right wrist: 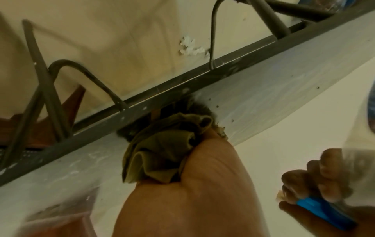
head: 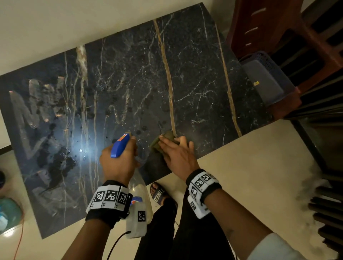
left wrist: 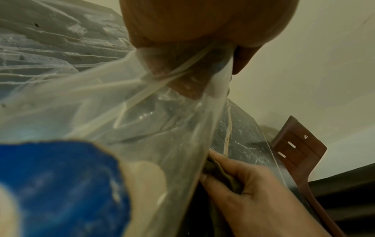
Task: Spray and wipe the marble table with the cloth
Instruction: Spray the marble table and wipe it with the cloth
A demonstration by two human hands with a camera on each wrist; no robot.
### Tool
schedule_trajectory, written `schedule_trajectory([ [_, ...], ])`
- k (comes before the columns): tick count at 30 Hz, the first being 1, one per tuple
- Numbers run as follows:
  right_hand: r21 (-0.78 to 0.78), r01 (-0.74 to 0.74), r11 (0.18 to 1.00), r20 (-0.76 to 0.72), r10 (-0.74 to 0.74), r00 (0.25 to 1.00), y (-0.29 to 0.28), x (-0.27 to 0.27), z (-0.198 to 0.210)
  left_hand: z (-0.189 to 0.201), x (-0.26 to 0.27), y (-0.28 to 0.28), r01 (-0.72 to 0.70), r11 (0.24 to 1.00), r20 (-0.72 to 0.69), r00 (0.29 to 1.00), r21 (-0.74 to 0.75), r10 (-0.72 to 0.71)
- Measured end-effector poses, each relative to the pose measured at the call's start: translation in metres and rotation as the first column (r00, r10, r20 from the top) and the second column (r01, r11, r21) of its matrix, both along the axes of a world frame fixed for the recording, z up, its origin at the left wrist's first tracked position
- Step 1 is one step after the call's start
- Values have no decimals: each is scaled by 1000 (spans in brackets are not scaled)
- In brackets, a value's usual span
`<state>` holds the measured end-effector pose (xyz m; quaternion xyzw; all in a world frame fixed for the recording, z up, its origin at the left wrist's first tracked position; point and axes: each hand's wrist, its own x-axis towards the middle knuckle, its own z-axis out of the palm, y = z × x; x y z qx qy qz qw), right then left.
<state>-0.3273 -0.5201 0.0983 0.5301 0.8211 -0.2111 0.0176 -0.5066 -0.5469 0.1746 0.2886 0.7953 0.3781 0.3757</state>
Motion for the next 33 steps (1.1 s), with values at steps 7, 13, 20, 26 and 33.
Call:
schedule_trajectory([
  [7,39,577,816,38,-578,815,33,1,-4,3,-18,-3,-52,999,21,998,10,51],
  [13,-22,172,985,-2,-172,985,-1,-39,0,8,-25,-3,-19,1000,32,999,-1,19],
  [20,27,509,860,72,-509,858,34,-16,3,26,-41,1,-94,995,109,990,46,89],
  [26,11,109,994,33,-109,994,16,-33,4,32,-44,5,-81,996,93,993,32,78],
  [33,56,398,916,50,-400,915,42,-21,-1,30,-35,32,-75,997,123,990,-4,75],
])
